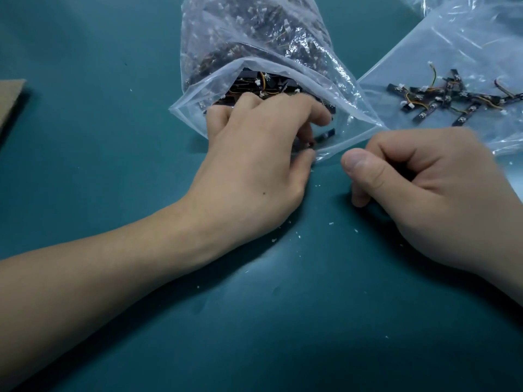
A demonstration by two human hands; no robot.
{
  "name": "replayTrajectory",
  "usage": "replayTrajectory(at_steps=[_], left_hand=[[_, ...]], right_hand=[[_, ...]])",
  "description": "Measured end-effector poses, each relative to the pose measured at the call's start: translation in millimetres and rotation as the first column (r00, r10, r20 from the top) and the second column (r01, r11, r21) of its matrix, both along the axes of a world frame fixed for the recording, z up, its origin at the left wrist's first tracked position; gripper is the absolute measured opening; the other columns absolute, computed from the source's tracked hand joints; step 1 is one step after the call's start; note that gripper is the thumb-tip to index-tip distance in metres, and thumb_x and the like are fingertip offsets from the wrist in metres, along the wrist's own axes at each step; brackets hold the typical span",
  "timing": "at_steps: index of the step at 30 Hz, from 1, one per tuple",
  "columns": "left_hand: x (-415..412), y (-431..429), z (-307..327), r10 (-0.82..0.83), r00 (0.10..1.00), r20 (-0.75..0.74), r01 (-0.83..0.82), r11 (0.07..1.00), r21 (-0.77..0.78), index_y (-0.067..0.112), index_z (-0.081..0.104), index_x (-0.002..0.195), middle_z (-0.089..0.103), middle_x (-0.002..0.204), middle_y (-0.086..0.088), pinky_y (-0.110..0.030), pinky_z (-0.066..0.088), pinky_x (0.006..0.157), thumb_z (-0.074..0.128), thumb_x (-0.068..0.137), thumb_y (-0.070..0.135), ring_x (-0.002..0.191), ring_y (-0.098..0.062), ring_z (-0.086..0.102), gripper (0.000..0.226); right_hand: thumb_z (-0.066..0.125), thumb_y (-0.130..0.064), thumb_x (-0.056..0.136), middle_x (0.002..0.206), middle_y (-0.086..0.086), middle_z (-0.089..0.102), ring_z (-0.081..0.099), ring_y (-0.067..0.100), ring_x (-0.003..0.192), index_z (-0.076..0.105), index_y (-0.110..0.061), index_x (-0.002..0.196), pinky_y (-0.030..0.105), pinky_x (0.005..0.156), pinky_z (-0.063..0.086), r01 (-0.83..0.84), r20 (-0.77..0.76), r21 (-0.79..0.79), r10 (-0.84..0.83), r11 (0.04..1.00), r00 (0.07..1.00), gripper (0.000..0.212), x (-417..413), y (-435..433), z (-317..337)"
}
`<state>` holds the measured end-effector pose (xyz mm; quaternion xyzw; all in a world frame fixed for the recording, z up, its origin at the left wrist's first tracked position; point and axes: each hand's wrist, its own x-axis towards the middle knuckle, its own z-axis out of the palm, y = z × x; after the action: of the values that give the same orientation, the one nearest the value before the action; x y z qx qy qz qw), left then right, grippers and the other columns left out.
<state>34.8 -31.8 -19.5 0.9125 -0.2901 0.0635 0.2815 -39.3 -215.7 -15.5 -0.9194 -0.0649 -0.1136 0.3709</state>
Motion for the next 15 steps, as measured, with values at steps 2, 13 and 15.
replayTrajectory(at_steps=[2,13,15], left_hand=[[-0.4,-0.6,0.8,-0.011,1.000,-0.005,0.011,0.999,-0.032,0.041,0.061,0.118,0.063,0.097,0.022,-0.028,0.019,0.087,0.065,0.091,0.024,0.099,-0.006,0.048,0.033],[-2.8,-0.4,5.1,-0.176,0.984,0.024,0.174,0.932,-0.317,0.021,0.067,0.115,0.055,0.090,0.022,-0.041,0.047,0.091,0.058,0.094,0.009,0.087,0.003,0.052,0.026],[-3.1,-0.3,5.4,-0.236,0.972,0.013,0.229,0.926,-0.299,0.017,0.065,0.120,0.054,0.089,0.017,-0.035,0.047,0.086,0.058,0.094,0.006,0.083,-0.003,0.055,0.028]], right_hand=[[0.059,-0.040,0.100,0.057,-0.013,0.058,0.050,0.004,0.049,0.064,-0.022,0.064,0.010,0.051,0.032,0.003,0.006,0.001,-0.003,1.000,1.000,0.041,0.1,-0.3,0.5],[0.065,-0.043,0.093,0.074,0.004,0.071,0.054,0.022,0.049,0.051,-0.044,0.120,0.036,0.048,0.047,0.009,0.011,0.324,-0.014,0.946,1.000,0.030,4.1,-4.5,-5.6],[0.059,-0.040,0.099,0.073,-0.001,0.072,0.060,0.016,0.052,0.060,-0.035,0.113,0.021,0.053,0.045,-0.002,0.027,0.284,-0.006,0.959,1.000,0.016,4.6,-3.6,-4.7]])
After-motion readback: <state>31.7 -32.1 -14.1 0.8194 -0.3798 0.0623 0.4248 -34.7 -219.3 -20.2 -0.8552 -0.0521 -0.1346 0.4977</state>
